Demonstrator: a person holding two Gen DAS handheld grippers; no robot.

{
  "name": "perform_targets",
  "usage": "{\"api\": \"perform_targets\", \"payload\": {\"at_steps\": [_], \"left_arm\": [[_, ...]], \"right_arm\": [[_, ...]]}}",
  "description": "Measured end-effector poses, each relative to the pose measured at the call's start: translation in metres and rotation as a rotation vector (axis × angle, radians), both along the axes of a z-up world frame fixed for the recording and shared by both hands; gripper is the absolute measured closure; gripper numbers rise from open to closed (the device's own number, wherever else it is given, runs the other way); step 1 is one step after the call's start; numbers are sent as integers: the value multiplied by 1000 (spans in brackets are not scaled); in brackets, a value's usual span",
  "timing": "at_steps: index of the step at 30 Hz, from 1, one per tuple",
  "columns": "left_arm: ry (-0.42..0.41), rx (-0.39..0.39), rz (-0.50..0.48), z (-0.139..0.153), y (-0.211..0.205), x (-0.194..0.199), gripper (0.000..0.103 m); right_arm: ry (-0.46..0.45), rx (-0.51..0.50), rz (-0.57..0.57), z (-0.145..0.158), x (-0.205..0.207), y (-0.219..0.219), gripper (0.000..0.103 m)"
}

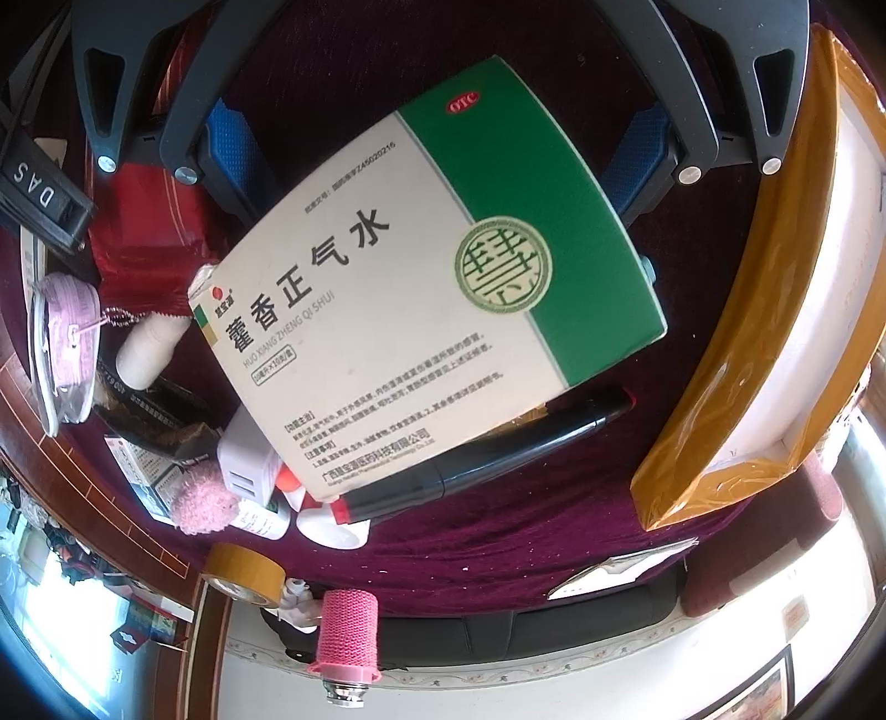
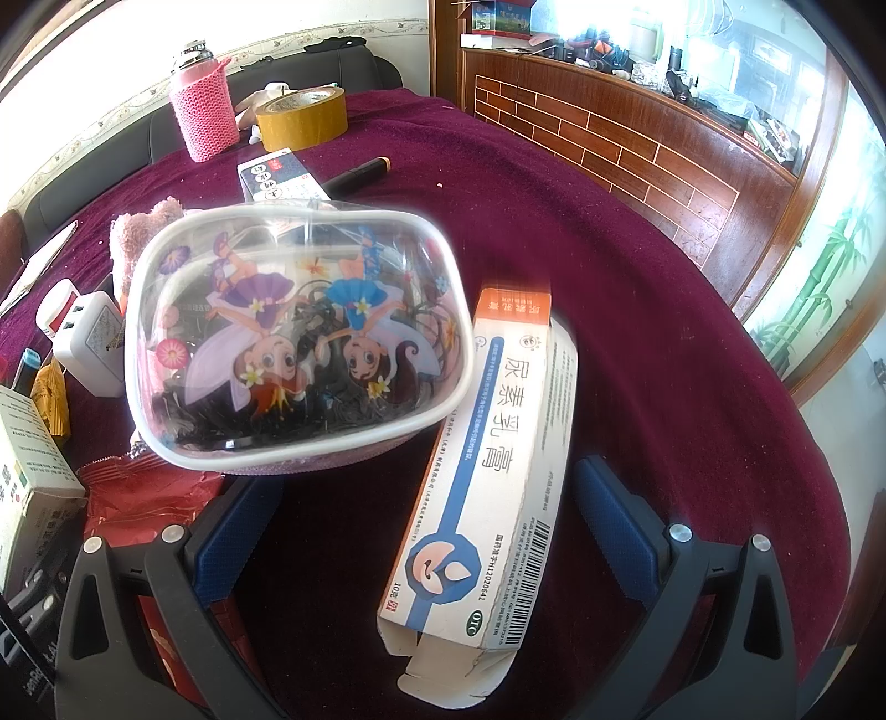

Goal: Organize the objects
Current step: 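Move the left gripper toward the two black markers beside the medicine box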

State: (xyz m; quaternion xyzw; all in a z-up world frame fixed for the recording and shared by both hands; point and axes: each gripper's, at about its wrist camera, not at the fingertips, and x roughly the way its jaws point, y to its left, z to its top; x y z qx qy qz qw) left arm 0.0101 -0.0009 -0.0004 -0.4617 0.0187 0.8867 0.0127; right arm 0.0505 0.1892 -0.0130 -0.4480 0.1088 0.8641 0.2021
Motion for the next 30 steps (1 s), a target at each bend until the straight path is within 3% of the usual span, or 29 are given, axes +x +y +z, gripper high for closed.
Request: {"api": "perform_targets", "payload": {"at_steps": [7,9,11,15,19,23,27,30], "left_arm": [[-47,22,-81,4,-5,3,2],[-38,118,-107,14,-20,14,2],[29,181,-111,31,-37,31,2],[197,125,-135,65,-66,65,2],[249,64,-146,79,-89,78,1],[262,98,-161,87,-103,82,1],[250,134,-190,88,-98,78,2],[243,143,-233,88,-81,61,2]], "right_arm": [[-8,-5,-11,2,4,4,0],[-55,-34,13,2,-2,8,0],[-111,-53,77,3,-6,11,0],[-113,-44,156,2,-4,12,0],[-109,-36,196,0,-3,11,0],[-123,-44,217,2,-2,12,1],[8,16,240,20,24,7,1],[135,2,252,37,53,13,0]]}}
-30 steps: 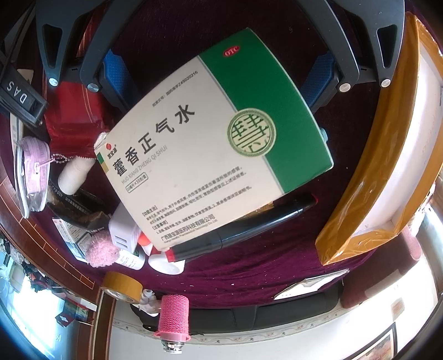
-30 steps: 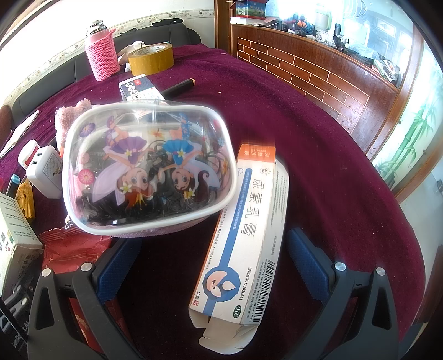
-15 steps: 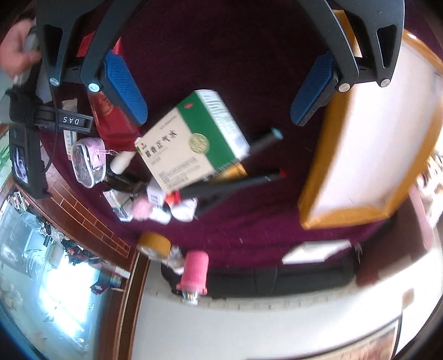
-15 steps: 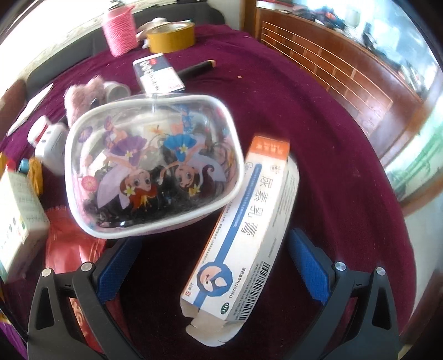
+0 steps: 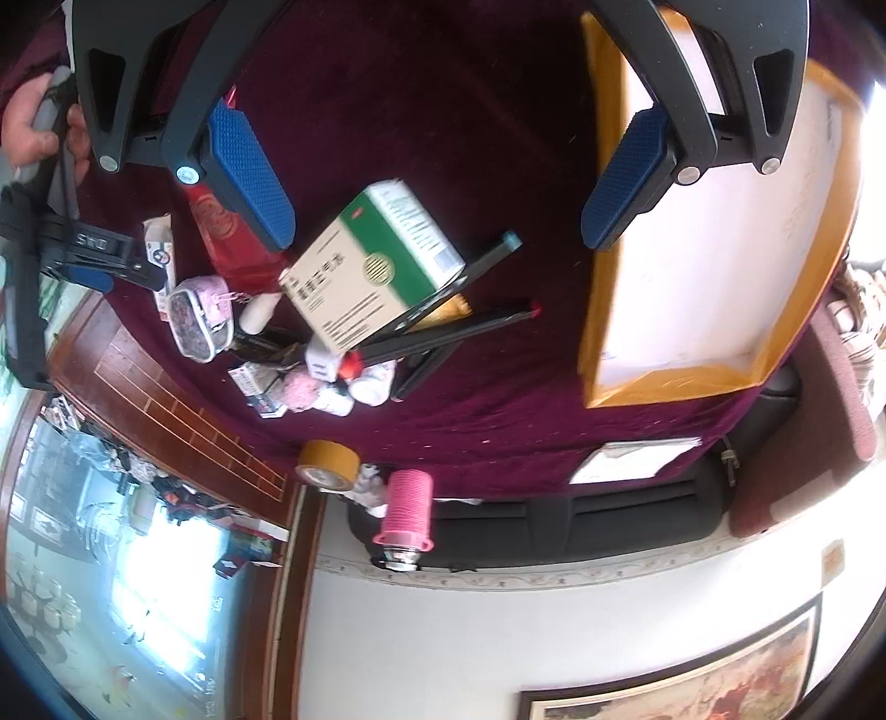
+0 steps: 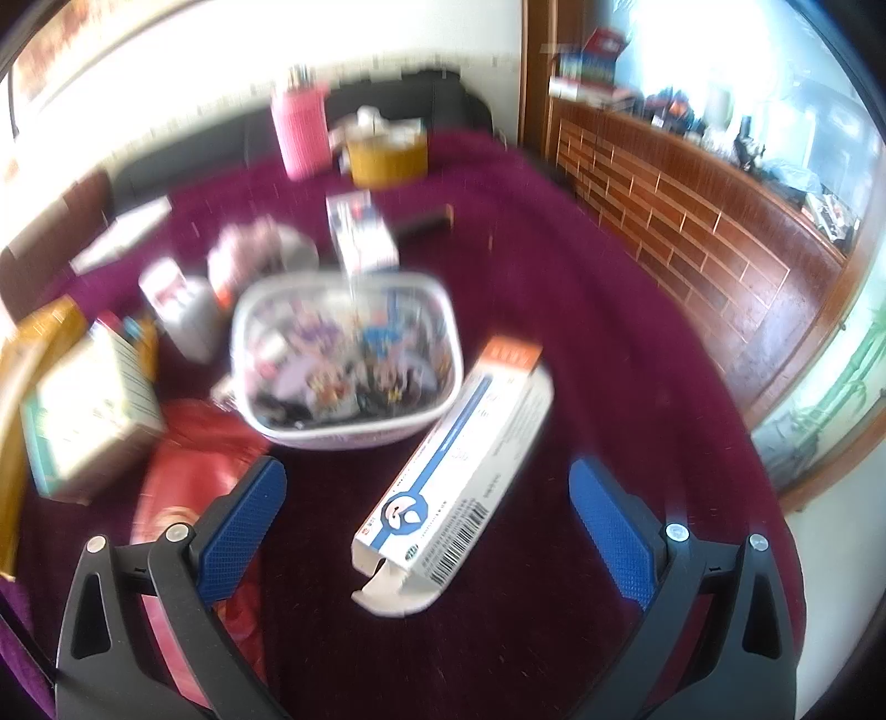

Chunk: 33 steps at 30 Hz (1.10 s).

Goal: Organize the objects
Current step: 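Move the left gripper toward the two black markers beside the medicine box, then grasp the two black markers with the left gripper and lift them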

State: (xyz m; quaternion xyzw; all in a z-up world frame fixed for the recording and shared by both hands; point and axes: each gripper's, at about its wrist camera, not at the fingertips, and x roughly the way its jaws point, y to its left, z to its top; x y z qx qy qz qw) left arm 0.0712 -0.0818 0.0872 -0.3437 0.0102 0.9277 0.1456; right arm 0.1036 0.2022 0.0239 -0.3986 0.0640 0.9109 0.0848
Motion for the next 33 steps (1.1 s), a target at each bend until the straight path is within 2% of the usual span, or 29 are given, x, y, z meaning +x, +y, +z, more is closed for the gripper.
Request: {"api": "perform_targets", "payload": {"at_steps": [3,7,8,10,12,13,15,17,19,21,24,28,29,30,31,32,33], "left_arm": [[-28,-10,-49,-7,22,-29,2],[-165,34,-124,-29,42,-62,2],[-204,41,-158,-35,48,-63,3],[-203,48,-234,-32,57,-52,3],[-229,158,-361,-23,57,-33,3],[-215,166,-381,-18,55,-25,3],[-156,114,-356,-8,48,-14,3],[-124,77,-293,-3,34,-18,3],[-94,-19,-194,-4,20,-27,3],[-94,-103,-156,-10,12,-37,3],[-131,-161,-147,-24,5,-48,6],[-162,-199,-162,-35,13,-65,16],[-176,-212,-178,-39,19,-68,24],[-181,-196,-198,-41,23,-70,26],[-194,-165,-211,-40,24,-71,37],[-225,-129,-227,-40,25,-73,54],[-262,-74,-245,-38,25,-74,65]], "right_arm": [[48,-60,-35,7,15,15,0],[48,-130,-61,6,16,33,0],[50,-143,-62,7,19,37,0],[59,-159,-60,11,25,42,0],[77,-165,-55,14,29,45,0],[83,-161,-52,14,29,45,0],[87,-146,-43,15,30,43,0],[92,-139,-27,16,28,40,0],[94,-149,-14,16,28,39,0],[90,-164,-3,13,27,36,0],[88,-170,2,9,26,35,0],[78,-182,-2,4,22,33,0],[71,-188,-3,3,21,33,0],[66,-194,-5,1,19,32,0],[61,-200,-3,0,19,31,0],[59,-203,-1,0,18,30,0],[59,-203,2,0,18,28,0]]}}
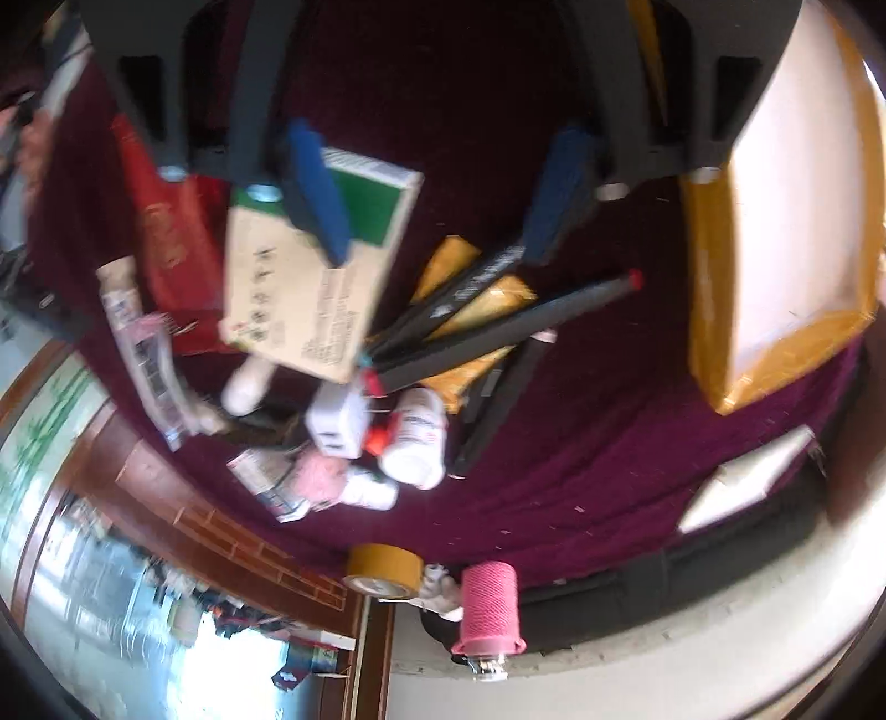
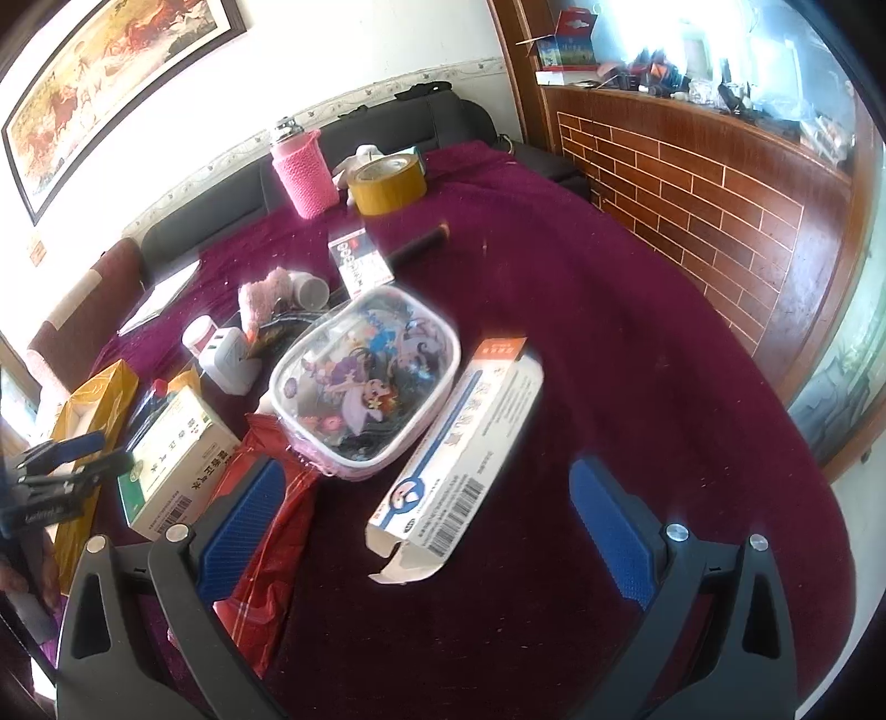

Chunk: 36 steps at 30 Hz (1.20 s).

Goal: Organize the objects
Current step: 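Grasp the two black markers with the left gripper and lift them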

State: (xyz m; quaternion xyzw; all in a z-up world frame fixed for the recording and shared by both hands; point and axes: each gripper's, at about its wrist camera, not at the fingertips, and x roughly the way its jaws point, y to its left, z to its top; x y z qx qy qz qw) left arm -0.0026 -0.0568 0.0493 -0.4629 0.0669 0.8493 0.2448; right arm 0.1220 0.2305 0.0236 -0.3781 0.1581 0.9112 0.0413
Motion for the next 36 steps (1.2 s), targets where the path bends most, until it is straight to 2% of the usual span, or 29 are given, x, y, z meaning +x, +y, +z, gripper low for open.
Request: {"api": "perform_targets", "payload": {"at_steps": [1,2,6,8,10,11,12,14,17,19,20,22,23,27,29,33,34,36], "left_arm": [[-43,45,-13,1,-1,1,81],[-71,70,-32,2,0,6,83],[-98,66,-104,8,4,30,83],[-56,71,-99,18,-1,33,82],[33,13,-60,24,-6,29,82],[39,-3,-38,24,-9,22,82],[24,5,-10,23,-13,13,82],[-11,82,43,21,-23,-9,82],[-10,157,141,20,-33,-36,82],[15,165,191,21,-35,-53,81],[27,139,208,18,-34,-60,75],[-19,76,234,5,-32,-76,73],[-86,57,229,-7,-30,-82,73],[-248,131,159,-25,-34,-73,73],[-298,153,124,-29,-35,-61,73],[-245,215,67,-12,-47,-39,73],[-203,197,55,-7,-48,-32,73],[-88,91,-1,8,-42,-18,68]], "right_arm": [[2,1,2,0,0,-1,0],[5,3,6,0,1,-2,0],[13,2,19,-2,-2,-5,0],[19,-2,22,-4,-3,-5,0],[16,0,21,-6,-5,-7,0],[13,-2,22,-8,-6,-7,0],[7,-4,23,-9,-7,-7,0],[2,-15,27,-11,-7,-7,0],[-4,-44,22,-13,-9,-3,0],[-12,-57,22,-14,-10,-1,0],[-14,-58,21,-15,-10,-1,0],[-15,-58,26,-15,-11,-2,0],[-16,-56,28,-15,-11,-3,0],[-19,-56,35,-16,-12,-4,0],[-27,-60,34,-17,-15,-3,0],[-34,-71,44,-19,-16,-3,0],[-35,-71,45,-19,-16,-3,0],[-43,-73,47,-20,-16,-3,0]]}}
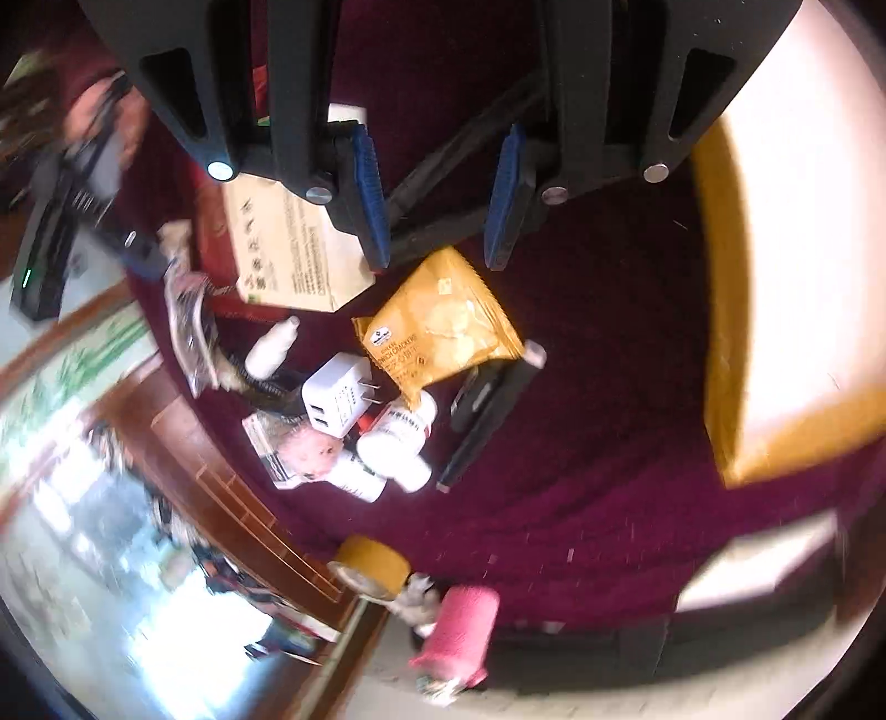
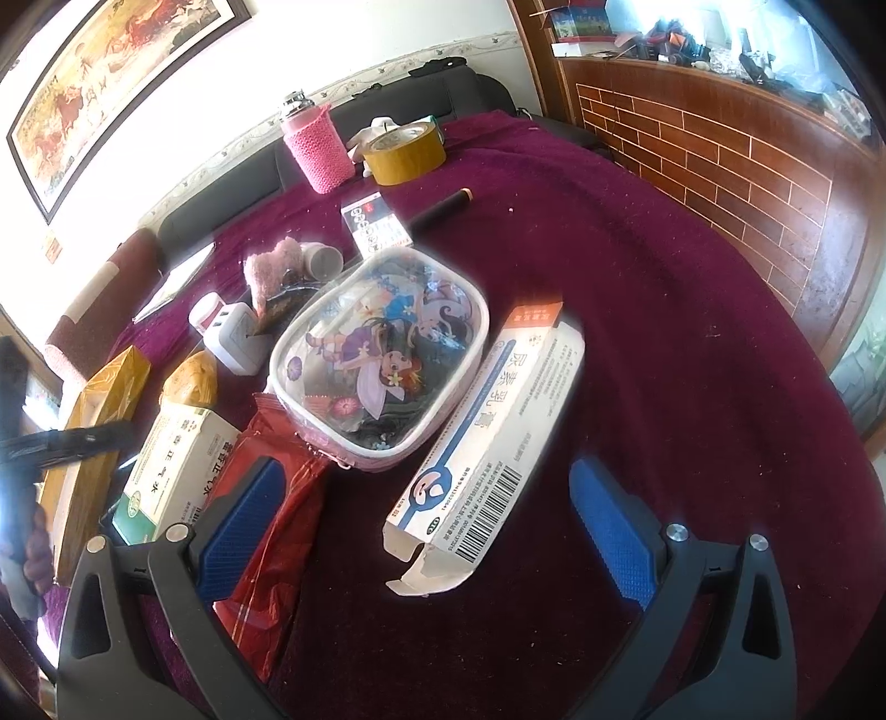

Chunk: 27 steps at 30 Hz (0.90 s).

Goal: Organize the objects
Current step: 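Grasp the two black markers with the left gripper and lift them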

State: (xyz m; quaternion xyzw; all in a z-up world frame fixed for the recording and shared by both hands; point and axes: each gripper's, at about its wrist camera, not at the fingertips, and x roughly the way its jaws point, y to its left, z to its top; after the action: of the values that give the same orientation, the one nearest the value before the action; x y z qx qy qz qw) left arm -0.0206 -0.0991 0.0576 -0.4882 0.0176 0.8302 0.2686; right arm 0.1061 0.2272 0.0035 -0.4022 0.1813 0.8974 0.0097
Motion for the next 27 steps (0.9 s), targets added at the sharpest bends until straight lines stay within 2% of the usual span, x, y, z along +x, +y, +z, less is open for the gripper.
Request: {"api": "perform_targets", "payload": {"at_steps": [1,3,5,9,11,13,16,17,18,20,24,27], "left_arm": [[54,-75,-37,4,3,7,62],[125,-177,-110,8,11,15,62],[154,-233,-166,5,13,18,62],[113,-263,-263,-1,18,21,62],[83,-320,-294,-15,23,20,61],[82,-310,-326,-19,30,22,63],[127,-398,-356,-27,43,27,63],[105,-415,-377,-33,49,27,64],[95,-390,-391,-33,52,28,71],[2,-307,-420,-35,51,27,74],[-107,-172,-438,-33,43,33,74],[-157,-48,-385,-29,26,30,74]], "right_arm": [[-4,0,-1,-1,-1,0,0],[-10,1,-4,-1,-2,0,0],[-15,3,-5,-2,-2,-1,0],[-18,10,-11,-2,-1,0,0],[-23,10,-13,-3,-1,0,0],[-32,9,-11,-4,-2,0,0],[-43,14,-11,-5,-3,0,0],[-44,15,-10,-5,-4,0,0],[-46,16,-9,-5,-4,0,0],[-50,16,-9,-6,-4,-1,0],[-56,5,-9,-7,-4,1,0],[-72,-9,6,-9,-8,1,0]]}}
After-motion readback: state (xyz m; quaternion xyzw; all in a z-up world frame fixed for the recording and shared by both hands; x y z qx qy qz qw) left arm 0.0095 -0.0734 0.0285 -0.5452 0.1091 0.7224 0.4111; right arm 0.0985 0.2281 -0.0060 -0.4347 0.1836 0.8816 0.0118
